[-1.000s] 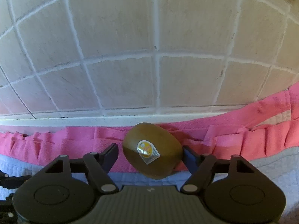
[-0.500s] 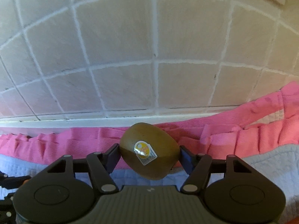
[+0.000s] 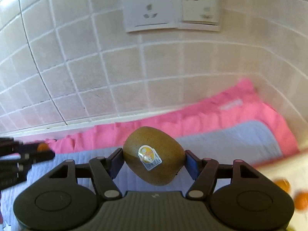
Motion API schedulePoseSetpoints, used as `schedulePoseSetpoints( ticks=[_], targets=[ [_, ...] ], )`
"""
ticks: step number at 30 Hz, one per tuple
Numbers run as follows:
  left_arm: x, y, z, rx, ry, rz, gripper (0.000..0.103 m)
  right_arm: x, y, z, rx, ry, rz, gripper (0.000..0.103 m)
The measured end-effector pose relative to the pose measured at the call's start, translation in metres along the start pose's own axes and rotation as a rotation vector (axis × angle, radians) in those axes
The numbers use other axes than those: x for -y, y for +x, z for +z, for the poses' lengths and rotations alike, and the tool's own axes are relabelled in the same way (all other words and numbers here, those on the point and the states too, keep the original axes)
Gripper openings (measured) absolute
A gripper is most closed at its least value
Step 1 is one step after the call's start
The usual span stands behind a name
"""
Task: Organize fruits
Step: 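Carry the small tangerine with the left tool while the right tool carries the kiwi to the box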
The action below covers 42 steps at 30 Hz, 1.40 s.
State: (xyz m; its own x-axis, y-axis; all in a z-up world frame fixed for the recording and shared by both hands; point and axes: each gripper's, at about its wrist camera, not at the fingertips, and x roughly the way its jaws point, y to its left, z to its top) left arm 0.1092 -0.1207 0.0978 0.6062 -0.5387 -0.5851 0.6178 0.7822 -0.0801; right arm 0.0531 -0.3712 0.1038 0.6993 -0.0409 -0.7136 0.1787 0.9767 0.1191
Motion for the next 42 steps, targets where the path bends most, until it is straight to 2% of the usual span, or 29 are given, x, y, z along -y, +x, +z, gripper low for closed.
schedulePoseSetpoints(
  ticks=[3,7,17,21,27,33,36,42],
  targets=[
    [0.02,-0.009,0.006,0.016,-0.006,-0.059,0.028,0.016,-0.03,-0.025,0.001,0.063,-0.016,0.069],
    [0.063,-0.013,0.008,0.017,0.076,-0.108,0.028,0.045,-0.066,-0.057,0.0,0.14,-0.059,0.069],
    [0.178,0.019,0.023,-0.003,0.231,-0.283,0.028,0.147,-0.146,-0.117,0.019,0.334,-0.273,0.069],
    [0.217,0.037,0.037,-0.005,0.27,-0.345,0.028,0.178,-0.159,-0.137,-0.01,0.386,-0.326,0.069],
    [0.277,0.075,0.058,-0.02,0.31,-0.427,0.028,0.198,-0.17,-0.148,-0.013,0.392,-0.356,0.069],
    [0.328,0.124,0.07,-0.082,0.327,-0.497,0.028,0.214,-0.172,-0.153,-0.044,0.4,-0.366,0.069],
    [0.356,0.15,0.071,-0.121,0.348,-0.505,0.028,0.22,-0.17,-0.156,-0.063,0.419,-0.354,0.069],
    [0.397,0.198,0.061,-0.227,0.344,-0.47,0.028,0.231,-0.165,-0.159,-0.095,0.442,-0.319,0.069]
  ],
)
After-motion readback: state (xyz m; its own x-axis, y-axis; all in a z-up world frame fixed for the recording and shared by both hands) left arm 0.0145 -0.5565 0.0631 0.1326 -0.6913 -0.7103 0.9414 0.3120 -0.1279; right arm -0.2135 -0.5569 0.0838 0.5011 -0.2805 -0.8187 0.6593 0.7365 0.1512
